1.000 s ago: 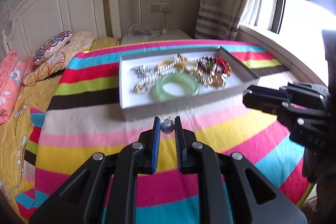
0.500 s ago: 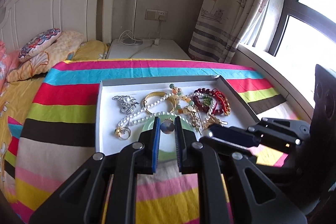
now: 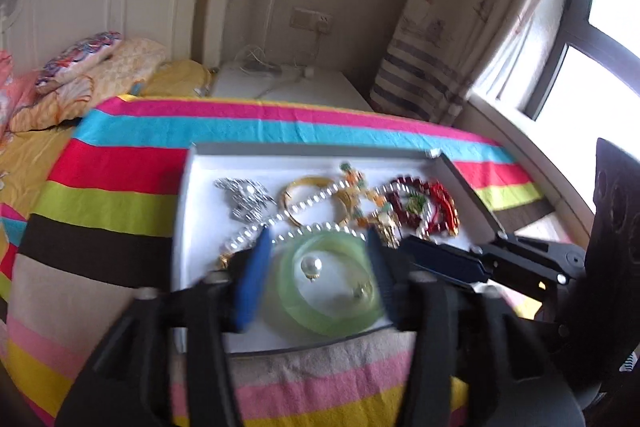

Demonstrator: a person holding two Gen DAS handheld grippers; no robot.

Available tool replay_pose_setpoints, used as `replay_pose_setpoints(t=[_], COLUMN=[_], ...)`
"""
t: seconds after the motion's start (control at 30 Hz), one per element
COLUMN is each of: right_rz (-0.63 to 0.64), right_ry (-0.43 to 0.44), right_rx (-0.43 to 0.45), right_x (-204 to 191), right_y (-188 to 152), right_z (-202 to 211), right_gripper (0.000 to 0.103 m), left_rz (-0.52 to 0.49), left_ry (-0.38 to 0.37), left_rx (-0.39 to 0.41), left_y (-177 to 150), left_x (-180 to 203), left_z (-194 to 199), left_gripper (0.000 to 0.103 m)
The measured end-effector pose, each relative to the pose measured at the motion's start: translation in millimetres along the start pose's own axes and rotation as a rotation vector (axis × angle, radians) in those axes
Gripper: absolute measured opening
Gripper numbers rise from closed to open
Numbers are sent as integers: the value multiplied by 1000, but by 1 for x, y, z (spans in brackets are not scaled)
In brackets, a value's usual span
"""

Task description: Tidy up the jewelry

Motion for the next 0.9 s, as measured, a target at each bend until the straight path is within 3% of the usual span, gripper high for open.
replay_pose_setpoints(t=[0.1, 0.13, 0.2, 0.23, 0.27, 0.3, 0.33, 0.37, 0.43, 0.5, 0.6, 0.77, 0.9], right_rz=[-62, -89, -144, -161, -187, -208, -225, -236, -237, -241, -260, -276, -281], right_ry=[14, 23, 31, 31, 28, 21, 13, 6, -37, -98, -146, -227, -293], right_rx=[18, 28, 74, 95, 126, 148, 169, 191, 209, 186, 157, 132, 76], right_x=[13, 17, 29, 33, 39, 44, 47, 50, 50, 49, 48, 49, 47], right_y=[2, 3, 7, 9, 9, 8, 7, 5, -4, -12, -24, -36, -45], right_z=[11, 17, 36, 45, 57, 65, 74, 81, 93, 94, 91, 79, 65], right_gripper=[19, 19, 20, 22, 32, 52, 62, 69, 70, 77, 86, 86, 86], left_rz=[12, 7, -36, -59, -79, -85, -82, -67, -33, -14, -8, -36, -60], left_ry=[24, 42, 106, 136, 162, 175, 182, 192, 228, 265, 251, 327, 326], left_rx=[79, 104, 188, 232, 273, 294, 306, 310, 297, 282, 227, 167, 146], left_y=[9, 12, 17, 19, 20, 20, 20, 18, 12, 2, -13, -29, -35], left_x=[2, 4, 17, 23, 31, 36, 39, 41, 40, 39, 34, 31, 33], left_z=[22, 30, 52, 62, 72, 78, 81, 83, 83, 76, 63, 51, 45], left_gripper=[76, 84, 100, 101, 101, 101, 101, 101, 101, 101, 101, 101, 101])
Point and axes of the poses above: each gripper's, at about its wrist camera, not at the fingertips, and z roughly against the way its jaws point, x to its right, y to its top, the point moved 1 cm from there along -z, roughly the way its jaws point, and after that the axes turned 12 degrees about -y, right-handed, at the moved point
